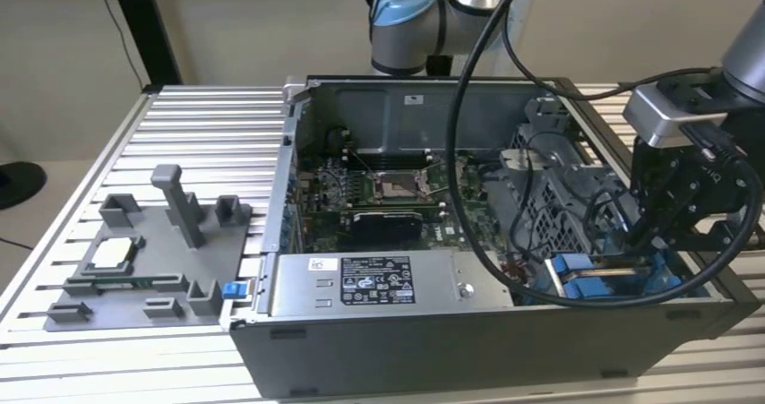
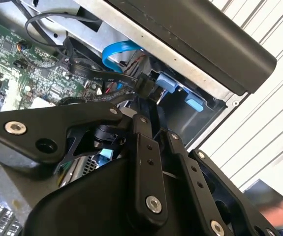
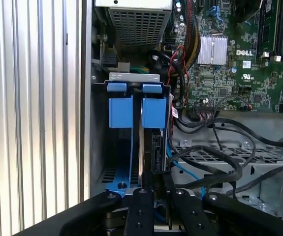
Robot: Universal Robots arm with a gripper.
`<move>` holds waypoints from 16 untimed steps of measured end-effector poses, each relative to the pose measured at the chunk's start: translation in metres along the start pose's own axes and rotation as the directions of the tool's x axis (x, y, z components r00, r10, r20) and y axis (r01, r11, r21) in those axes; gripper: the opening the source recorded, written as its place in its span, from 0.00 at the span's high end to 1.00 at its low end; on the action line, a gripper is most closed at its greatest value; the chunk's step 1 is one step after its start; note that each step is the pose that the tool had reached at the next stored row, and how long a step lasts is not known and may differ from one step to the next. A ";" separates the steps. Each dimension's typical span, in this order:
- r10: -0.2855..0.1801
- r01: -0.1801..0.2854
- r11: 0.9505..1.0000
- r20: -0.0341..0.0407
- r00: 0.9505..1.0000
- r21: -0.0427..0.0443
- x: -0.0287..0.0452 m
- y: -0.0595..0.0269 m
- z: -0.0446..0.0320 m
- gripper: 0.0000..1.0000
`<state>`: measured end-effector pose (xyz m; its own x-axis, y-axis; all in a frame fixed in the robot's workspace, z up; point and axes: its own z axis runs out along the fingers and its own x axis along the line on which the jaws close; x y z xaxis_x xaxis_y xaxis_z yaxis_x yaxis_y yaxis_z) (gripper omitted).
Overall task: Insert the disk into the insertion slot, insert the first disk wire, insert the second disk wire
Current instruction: 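Insert the first disk wire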
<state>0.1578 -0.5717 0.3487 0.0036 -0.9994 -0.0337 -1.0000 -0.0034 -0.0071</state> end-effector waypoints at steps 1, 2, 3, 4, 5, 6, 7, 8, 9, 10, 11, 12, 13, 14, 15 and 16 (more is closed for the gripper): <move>0.000 0.000 1.000 0.000 1.000 -0.001 0.0001 0.0001 0.0002 1.00; 0.001 -0.001 1.000 0.000 1.000 -0.001 0.0001 0.0000 0.0005 1.00; 0.001 -0.001 1.000 0.000 1.000 -0.002 0.0001 0.0000 0.0008 1.00; 0.001 -0.001 1.000 0.000 1.000 -0.002 0.0001 0.0000 0.0011 1.00; 0.001 -0.001 1.000 0.000 1.000 -0.002 0.0001 -0.0001 0.0015 1.00; 0.001 -0.001 1.000 0.000 1.000 -0.002 0.0000 0.0000 0.0020 1.00; 0.001 -0.001 1.000 0.000 1.000 -0.002 -0.0001 0.0000 0.0023 1.00; 0.001 -0.001 1.000 0.000 1.000 -0.002 -0.0002 0.0000 0.0027 1.00; 0.001 -0.001 1.000 0.000 1.000 -0.002 -0.0004 0.0000 0.0032 1.00; 0.001 -0.001 1.000 0.000 1.000 -0.002 -0.0005 0.0000 0.0035 1.00; 0.001 -0.001 1.000 0.000 1.000 -0.002 -0.0006 0.0000 0.0039 1.00; 0.001 -0.001 1.000 0.000 1.000 -0.002 -0.0007 0.0000 0.0042 1.00; 0.001 -0.001 1.000 0.000 1.000 -0.002 -0.0008 0.0000 0.0046 1.00; 0.001 -0.001 1.000 0.000 1.000 -0.003 -0.0009 0.0000 0.0050 1.00; 0.001 -0.001 1.000 0.000 1.000 -0.003 -0.0009 0.0000 0.0054 1.00; 0.001 -0.001 1.000 0.000 1.000 -0.003 -0.0009 0.0000 0.0059 1.00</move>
<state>0.1578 -0.5706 0.3429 0.0029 -0.9994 -0.0338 -1.0000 -0.0027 -0.0039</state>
